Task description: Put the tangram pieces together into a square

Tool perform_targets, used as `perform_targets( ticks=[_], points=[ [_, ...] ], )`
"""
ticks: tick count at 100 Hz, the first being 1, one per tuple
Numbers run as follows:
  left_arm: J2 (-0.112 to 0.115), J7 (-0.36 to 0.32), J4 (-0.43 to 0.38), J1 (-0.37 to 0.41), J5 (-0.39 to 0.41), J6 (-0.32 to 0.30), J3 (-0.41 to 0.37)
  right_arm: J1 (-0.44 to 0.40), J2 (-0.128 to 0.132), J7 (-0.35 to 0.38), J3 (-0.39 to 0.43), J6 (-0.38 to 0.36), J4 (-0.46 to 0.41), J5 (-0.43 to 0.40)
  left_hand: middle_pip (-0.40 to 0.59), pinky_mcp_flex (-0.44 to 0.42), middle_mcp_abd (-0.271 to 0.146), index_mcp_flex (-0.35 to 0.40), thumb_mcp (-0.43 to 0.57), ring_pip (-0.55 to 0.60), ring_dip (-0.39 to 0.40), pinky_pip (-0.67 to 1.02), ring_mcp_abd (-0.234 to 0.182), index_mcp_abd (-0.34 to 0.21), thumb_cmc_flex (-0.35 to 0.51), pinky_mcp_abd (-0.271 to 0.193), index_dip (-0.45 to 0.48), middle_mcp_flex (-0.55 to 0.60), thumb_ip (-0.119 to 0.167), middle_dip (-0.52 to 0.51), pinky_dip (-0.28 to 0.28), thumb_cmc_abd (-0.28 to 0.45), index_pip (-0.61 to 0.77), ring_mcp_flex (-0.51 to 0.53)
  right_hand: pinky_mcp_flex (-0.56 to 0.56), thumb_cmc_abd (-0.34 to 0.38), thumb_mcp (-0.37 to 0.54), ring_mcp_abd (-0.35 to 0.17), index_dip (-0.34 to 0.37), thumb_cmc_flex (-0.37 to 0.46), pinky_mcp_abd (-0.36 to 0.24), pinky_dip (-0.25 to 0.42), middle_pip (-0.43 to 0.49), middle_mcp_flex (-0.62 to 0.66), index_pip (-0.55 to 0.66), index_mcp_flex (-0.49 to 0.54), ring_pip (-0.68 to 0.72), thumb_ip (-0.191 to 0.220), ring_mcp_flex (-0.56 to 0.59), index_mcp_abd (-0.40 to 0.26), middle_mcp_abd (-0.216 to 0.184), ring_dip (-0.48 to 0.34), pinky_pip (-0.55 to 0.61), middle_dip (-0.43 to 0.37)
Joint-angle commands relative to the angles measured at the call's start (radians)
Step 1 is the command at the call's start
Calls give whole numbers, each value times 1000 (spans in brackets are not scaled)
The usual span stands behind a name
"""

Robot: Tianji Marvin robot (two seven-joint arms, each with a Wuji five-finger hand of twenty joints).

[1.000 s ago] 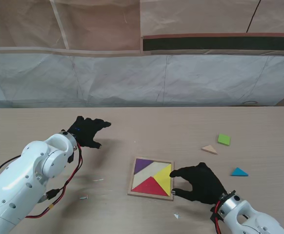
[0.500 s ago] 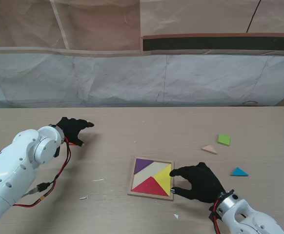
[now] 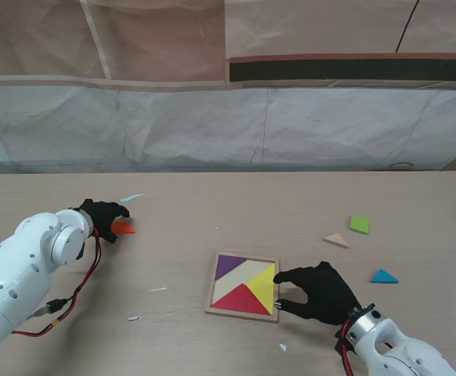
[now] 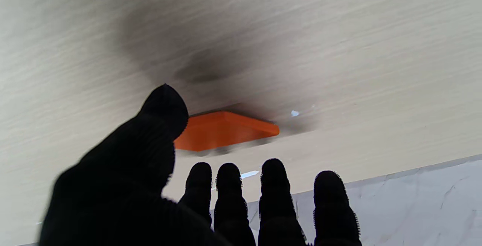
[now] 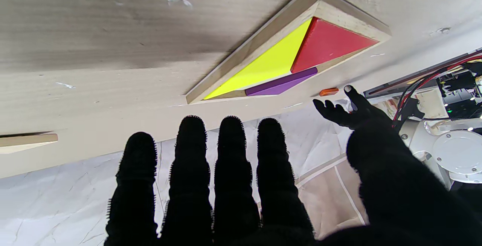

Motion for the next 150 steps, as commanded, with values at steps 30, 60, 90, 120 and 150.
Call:
perform_targets(
  ticks=[30, 60, 90, 120, 150],
  points=[
    [4, 15, 29, 24, 2, 15, 8, -2, -4, 9, -6, 2, -4, -3, 125, 43, 27, 192, 57, 101, 18, 207, -5, -22, 48, -51, 93, 184, -3, 65, 106, -31, 234, 143, -21, 29, -15, -3, -8, 12, 3, 9, -7, -22, 10, 10, -9, 3, -20, -13, -1, -5, -12, 0],
    [4, 39, 46, 31, -6, 4, 37, 1, -4, 3, -10, 0, -2, -6, 164, 74, 33, 274, 99, 164, 42, 264, 7, -84, 70, -78, 244, 263, -7, 82, 137, -67, 464, 211, -21, 30, -16, -4, -8, 13, 3, 9, -6, -22, 10, 9, -9, 3, -21, -11, 0, -5, -12, 0],
    [2, 84, 47, 58, 2, -9, 39, 0, -4, 4, -11, 2, -3, -8, 302, 116, 3, 282, 136, 202, 51, 322, 25, -123, 76, -120, 469, 310, -68, 187, 166, -197, 747, 245, -22, 30, -16, -3, -8, 13, 2, 9, -7, -23, 11, 10, -8, 3, -20, -11, 0, -5, -12, 0],
    [-5, 195, 49, 98, 23, -32, 12, -2, -3, 9, -11, 3, -5, -6, 396, 257, 20, 442, 166, 311, 78, 449, 65, -104, 136, -102, 630, 479, -118, 353, 225, -259, 844, 383, -21, 31, -16, -3, -8, 14, 3, 9, -6, -23, 11, 10, -8, 3, -21, -11, 0, -5, -12, 0],
    [-9, 190, 3, 128, 16, -51, -31, -2, -3, 8, -11, 0, -6, -8, 307, 467, 62, 417, 48, 476, 130, 670, 101, -159, 231, -47, 704, 647, -103, 415, 306, -244, 840, 603, -21, 31, -17, -3, -8, 14, 3, 9, -6, -22, 11, 10, -8, 3, -21, -12, 1, -5, -12, 0]
  ],
)
